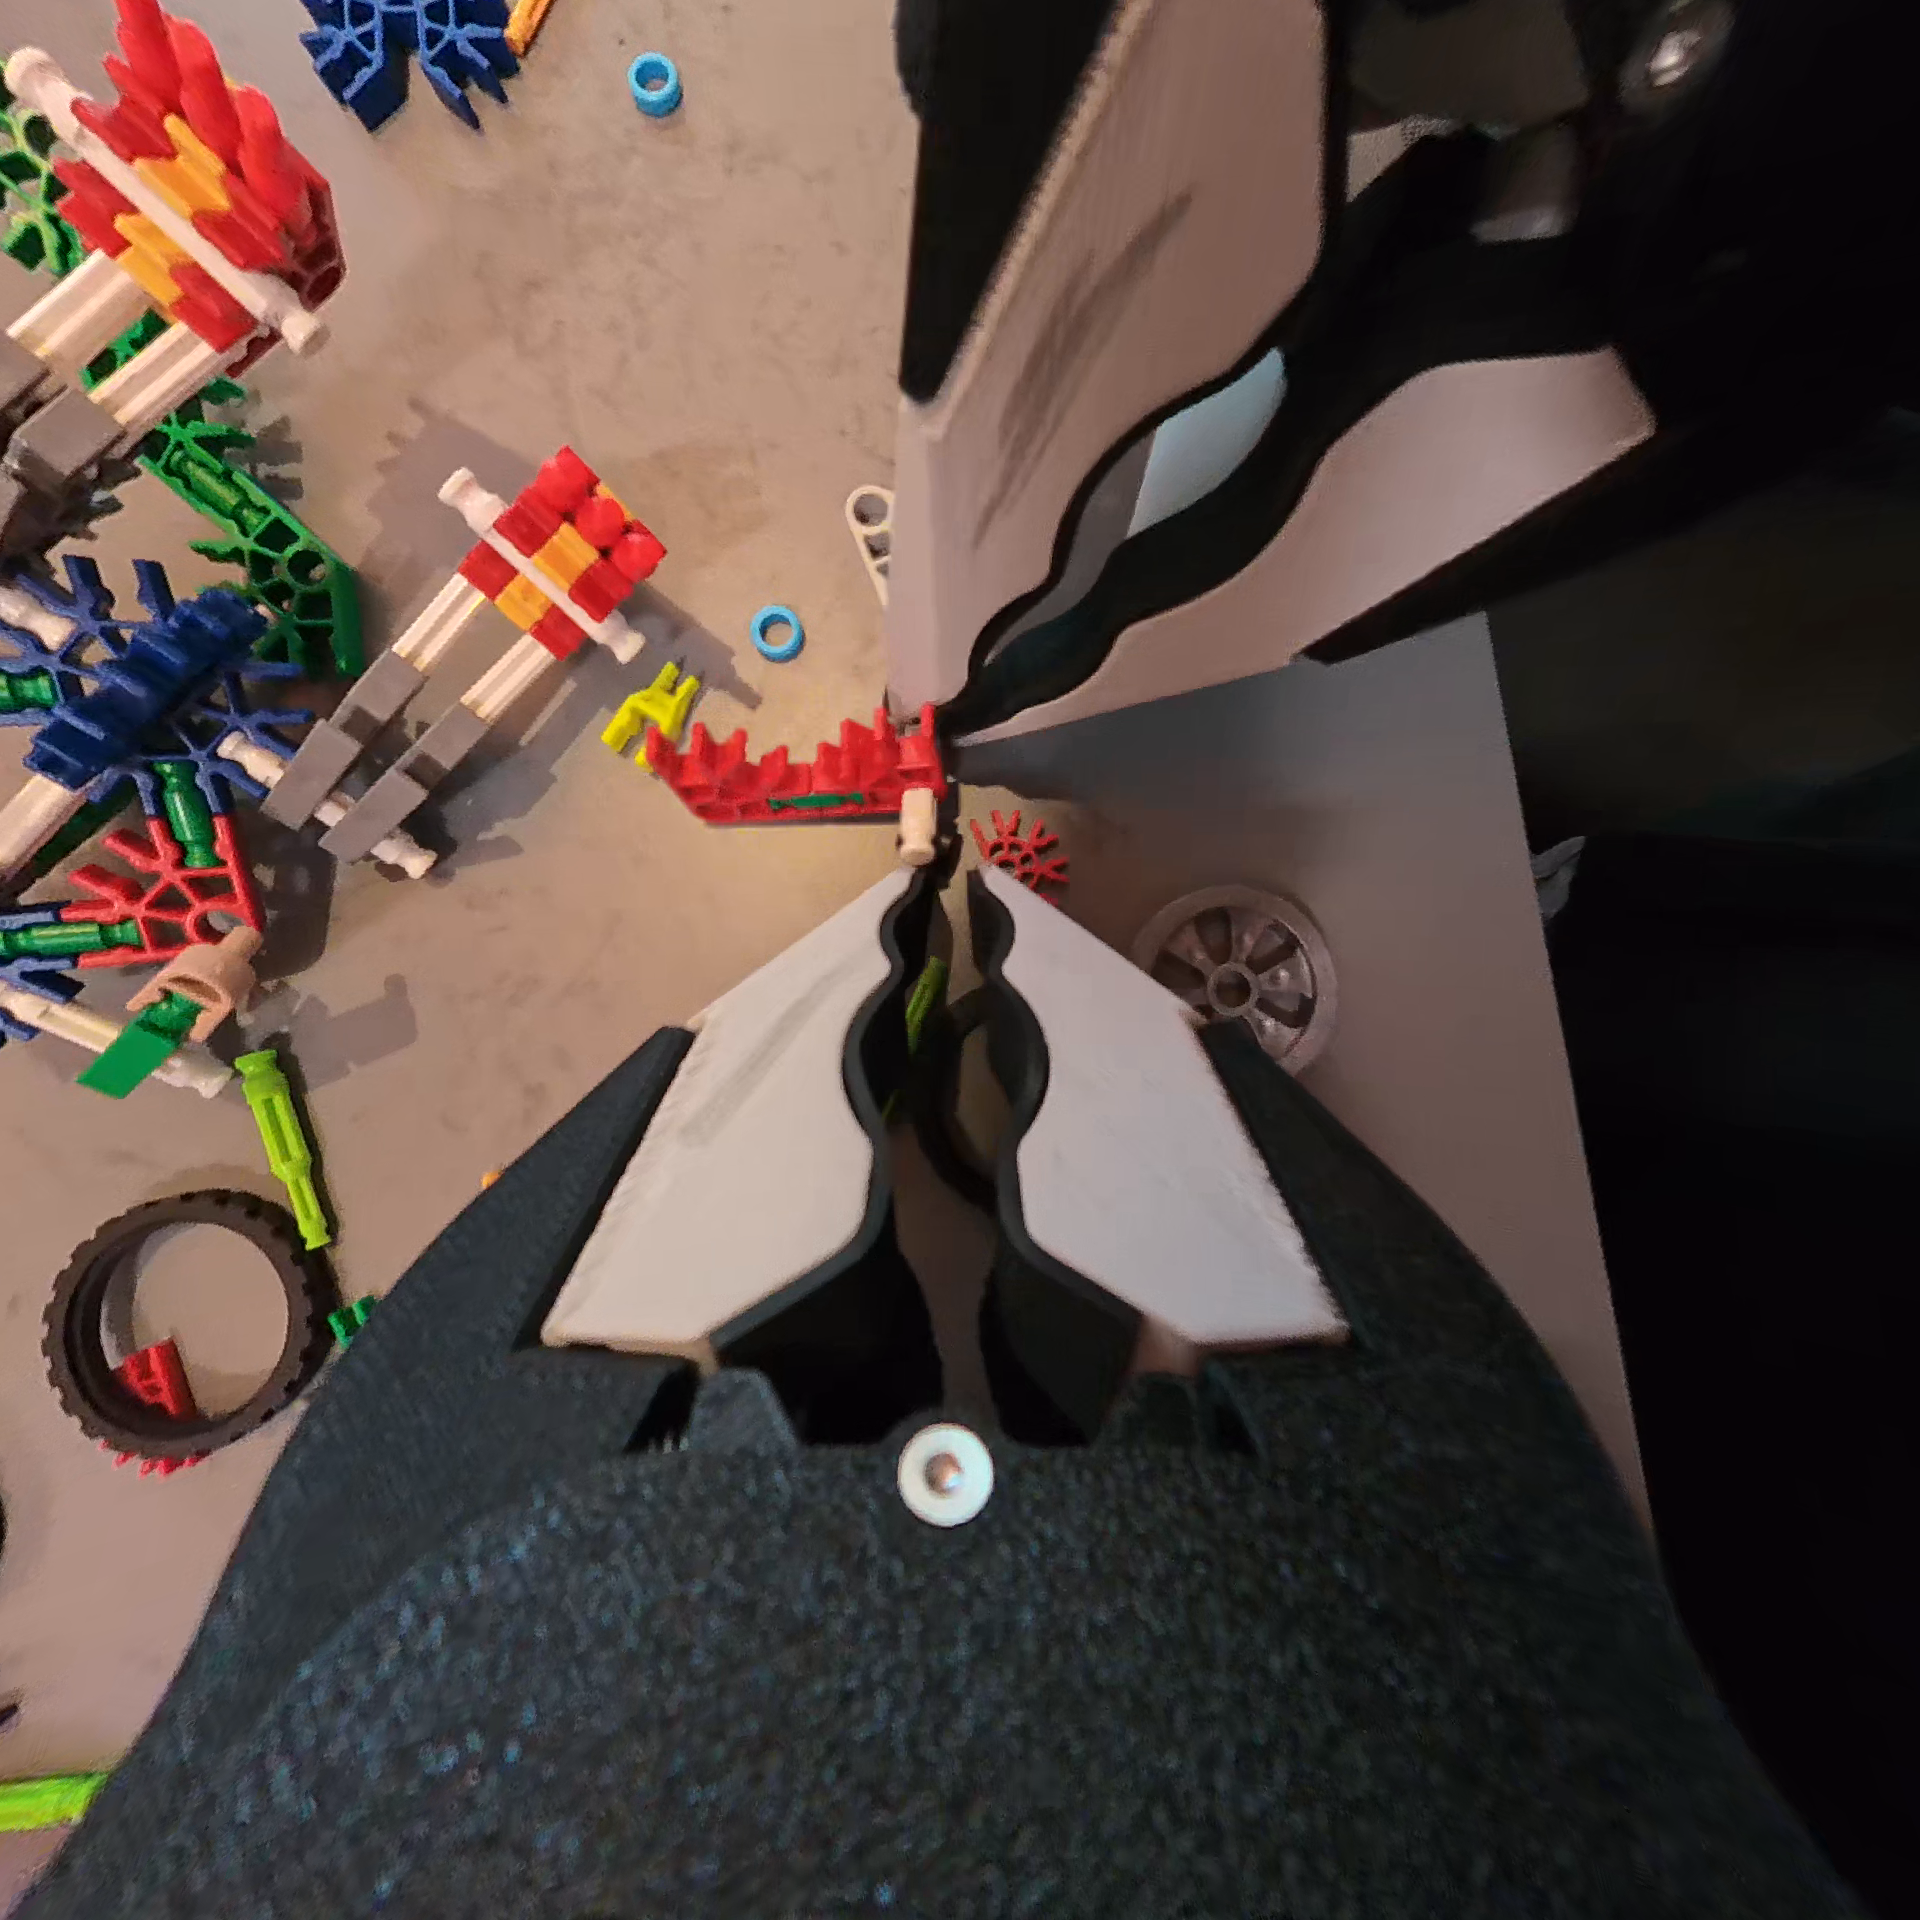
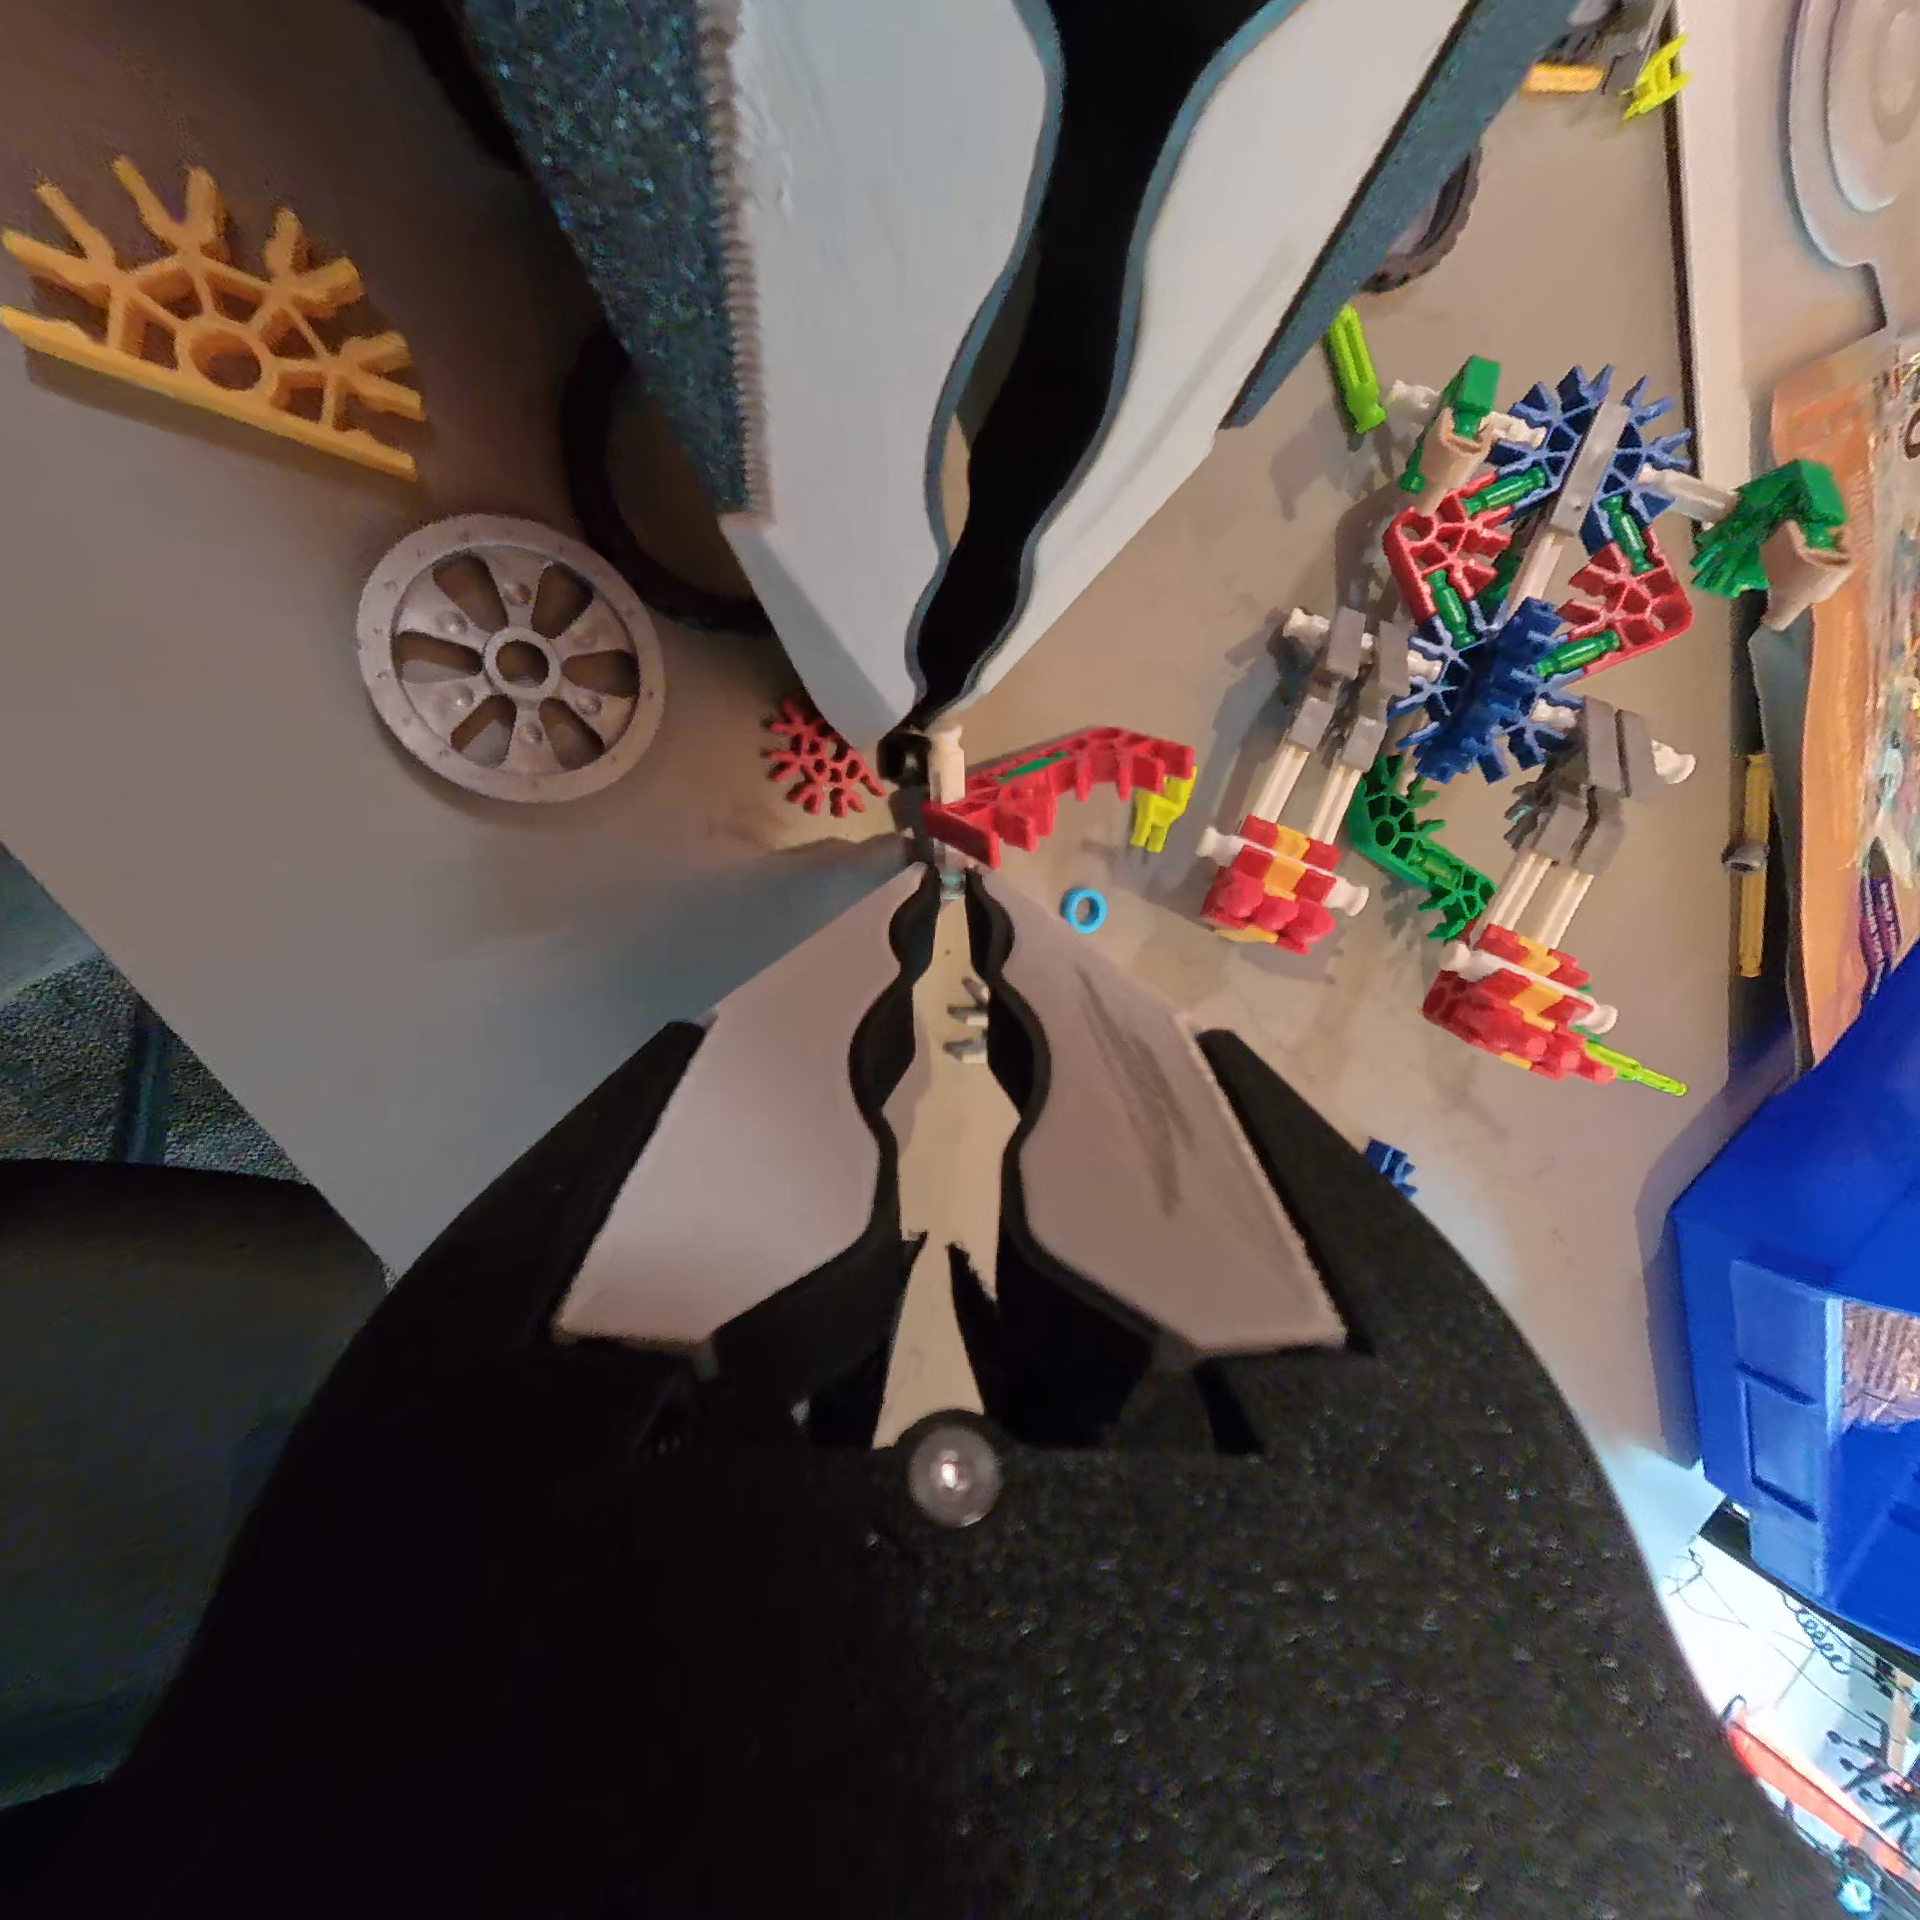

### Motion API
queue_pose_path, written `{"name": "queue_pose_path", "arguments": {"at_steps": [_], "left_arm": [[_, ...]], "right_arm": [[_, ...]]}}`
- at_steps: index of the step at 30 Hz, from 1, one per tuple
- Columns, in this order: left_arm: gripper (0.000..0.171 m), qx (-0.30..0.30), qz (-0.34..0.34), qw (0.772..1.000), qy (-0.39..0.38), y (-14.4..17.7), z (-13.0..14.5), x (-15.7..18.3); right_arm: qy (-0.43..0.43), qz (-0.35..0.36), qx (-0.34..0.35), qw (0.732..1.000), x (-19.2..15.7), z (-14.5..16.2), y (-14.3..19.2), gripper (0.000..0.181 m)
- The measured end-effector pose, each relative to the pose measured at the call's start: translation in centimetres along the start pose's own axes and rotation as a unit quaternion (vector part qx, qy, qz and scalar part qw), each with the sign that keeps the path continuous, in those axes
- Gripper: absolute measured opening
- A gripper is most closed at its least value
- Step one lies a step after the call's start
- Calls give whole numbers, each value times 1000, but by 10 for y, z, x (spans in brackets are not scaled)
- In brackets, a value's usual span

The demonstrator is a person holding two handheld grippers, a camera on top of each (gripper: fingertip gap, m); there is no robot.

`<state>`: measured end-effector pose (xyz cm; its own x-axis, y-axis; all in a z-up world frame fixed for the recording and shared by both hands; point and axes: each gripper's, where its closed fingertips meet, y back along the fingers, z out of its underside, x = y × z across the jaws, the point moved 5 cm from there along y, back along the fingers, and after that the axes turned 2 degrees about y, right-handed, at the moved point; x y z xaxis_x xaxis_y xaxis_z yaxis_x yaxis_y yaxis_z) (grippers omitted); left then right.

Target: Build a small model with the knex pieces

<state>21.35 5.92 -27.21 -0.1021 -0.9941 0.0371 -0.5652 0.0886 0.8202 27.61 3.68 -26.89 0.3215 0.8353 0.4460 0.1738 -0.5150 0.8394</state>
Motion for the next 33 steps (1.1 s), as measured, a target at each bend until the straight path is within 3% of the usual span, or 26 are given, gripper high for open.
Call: {"name": "queue_pose_path", "arguments": {"at_steps": [18, 33], "left_arm": [[13, -10, 29, 998, -50, -1, -3, -10], [15, 9, 27, 1000, -11, 2, -6, -8]], "right_arm": [[-10, -8, -11, 1000, 1, 10, 4, 5], [-11, -11, -13, 1000, 2, 10, 4, 5]]}}
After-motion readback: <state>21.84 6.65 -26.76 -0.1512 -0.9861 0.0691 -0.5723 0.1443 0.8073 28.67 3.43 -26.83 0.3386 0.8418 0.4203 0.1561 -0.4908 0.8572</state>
